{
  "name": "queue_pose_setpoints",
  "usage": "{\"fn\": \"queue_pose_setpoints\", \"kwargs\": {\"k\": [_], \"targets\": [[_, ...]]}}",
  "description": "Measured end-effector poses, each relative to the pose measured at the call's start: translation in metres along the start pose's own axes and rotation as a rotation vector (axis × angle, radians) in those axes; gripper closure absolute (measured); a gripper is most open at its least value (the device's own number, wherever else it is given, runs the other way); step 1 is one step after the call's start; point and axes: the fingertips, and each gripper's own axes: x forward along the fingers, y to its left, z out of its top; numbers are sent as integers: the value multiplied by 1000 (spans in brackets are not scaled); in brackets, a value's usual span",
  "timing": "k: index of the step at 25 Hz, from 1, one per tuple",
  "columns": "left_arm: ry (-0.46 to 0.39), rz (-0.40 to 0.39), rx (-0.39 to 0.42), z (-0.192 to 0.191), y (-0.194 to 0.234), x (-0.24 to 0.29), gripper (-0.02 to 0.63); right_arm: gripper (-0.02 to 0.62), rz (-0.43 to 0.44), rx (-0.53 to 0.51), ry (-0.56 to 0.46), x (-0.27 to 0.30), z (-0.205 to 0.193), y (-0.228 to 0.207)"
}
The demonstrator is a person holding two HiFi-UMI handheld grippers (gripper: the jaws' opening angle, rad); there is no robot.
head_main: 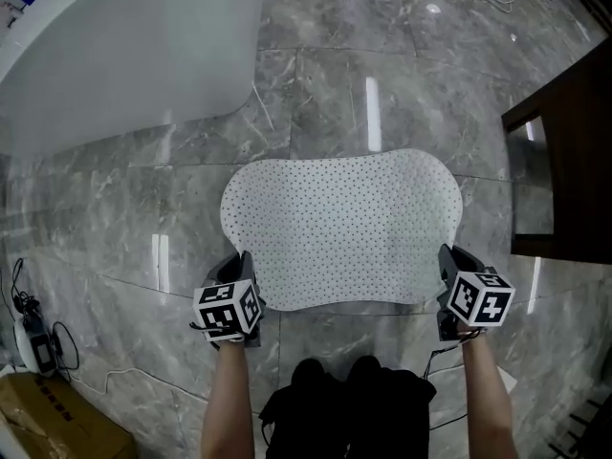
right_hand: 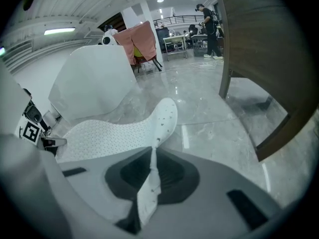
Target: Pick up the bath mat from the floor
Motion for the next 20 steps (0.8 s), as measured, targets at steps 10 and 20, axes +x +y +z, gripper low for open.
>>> {"fn": "queue_pose_setpoints", "kwargs": {"k": [10, 20], "targets": [[30, -42, 91, 37, -40, -73, 589, 571, 53, -24, 43, -67, 25, 55], [49, -45, 101, 94, -52, -214, 589, 571, 92, -19, 53, -195, 88, 115]]}}
